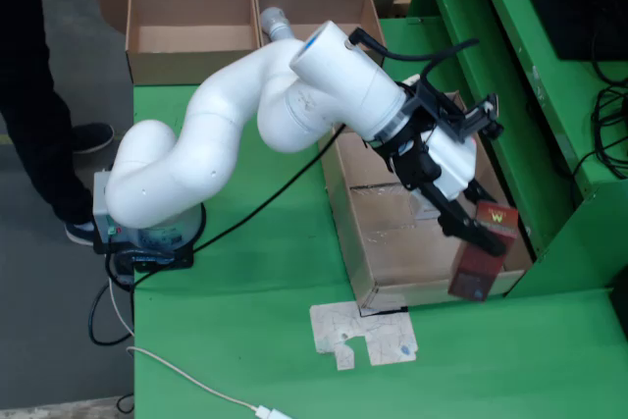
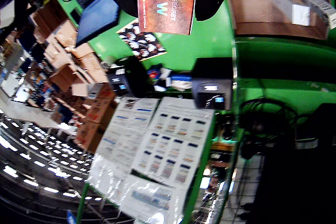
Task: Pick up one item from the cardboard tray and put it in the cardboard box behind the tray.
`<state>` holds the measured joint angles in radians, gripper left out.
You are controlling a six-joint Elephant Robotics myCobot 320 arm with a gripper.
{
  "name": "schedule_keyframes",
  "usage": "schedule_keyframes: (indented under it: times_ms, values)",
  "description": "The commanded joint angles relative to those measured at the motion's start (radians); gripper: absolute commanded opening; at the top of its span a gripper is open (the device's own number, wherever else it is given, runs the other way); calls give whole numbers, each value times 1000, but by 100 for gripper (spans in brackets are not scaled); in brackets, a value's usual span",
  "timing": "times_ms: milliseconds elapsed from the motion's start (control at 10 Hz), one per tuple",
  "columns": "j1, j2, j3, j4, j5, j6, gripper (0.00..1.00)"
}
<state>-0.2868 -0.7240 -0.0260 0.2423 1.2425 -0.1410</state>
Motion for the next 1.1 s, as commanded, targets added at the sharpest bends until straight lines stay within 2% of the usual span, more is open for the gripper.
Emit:
schedule_keyframes:
  times_ms: [0,600,1000]
  values:
    - [-1,74,26,-411,639,-23,0]
    - [15,174,26,-645,657,-64,0]
    - [43,207,26,-717,650,-80,0]
